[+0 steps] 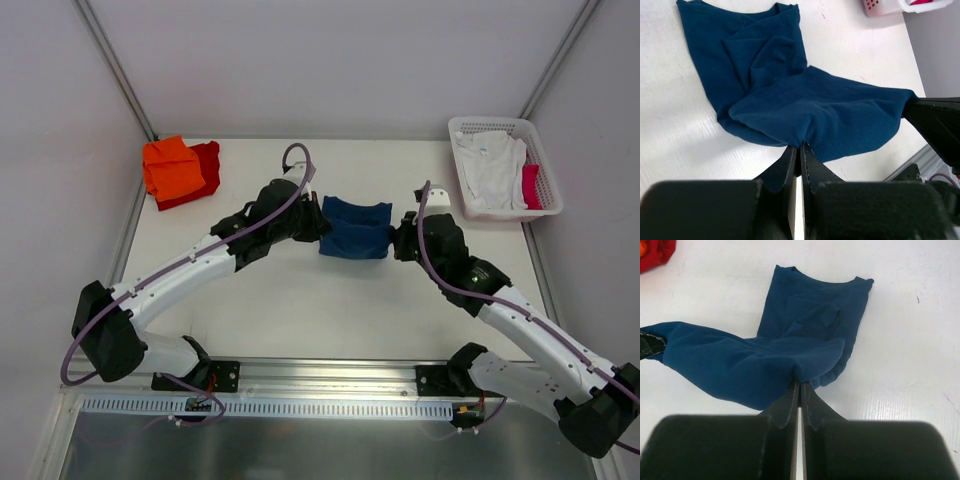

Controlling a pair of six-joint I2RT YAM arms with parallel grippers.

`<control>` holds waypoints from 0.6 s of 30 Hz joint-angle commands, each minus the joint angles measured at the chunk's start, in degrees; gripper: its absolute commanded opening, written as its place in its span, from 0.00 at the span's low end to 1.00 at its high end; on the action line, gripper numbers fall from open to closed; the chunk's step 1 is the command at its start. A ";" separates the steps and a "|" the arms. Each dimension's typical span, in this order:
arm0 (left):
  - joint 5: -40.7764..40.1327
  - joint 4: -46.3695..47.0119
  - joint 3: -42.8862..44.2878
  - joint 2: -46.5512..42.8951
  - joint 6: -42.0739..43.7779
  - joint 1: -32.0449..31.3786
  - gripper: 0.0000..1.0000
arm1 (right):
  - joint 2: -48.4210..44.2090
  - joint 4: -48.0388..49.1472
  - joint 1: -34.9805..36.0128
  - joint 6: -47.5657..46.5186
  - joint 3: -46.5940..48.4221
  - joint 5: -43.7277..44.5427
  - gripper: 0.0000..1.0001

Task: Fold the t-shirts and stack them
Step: Fold the long partially folded tshirt into a neat square

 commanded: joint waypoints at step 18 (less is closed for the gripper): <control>8.50 0.95 18.29 20.19 6.82 10.84 0.00 | 20.82 11.19 -13.00 -3.86 11.05 -9.80 0.00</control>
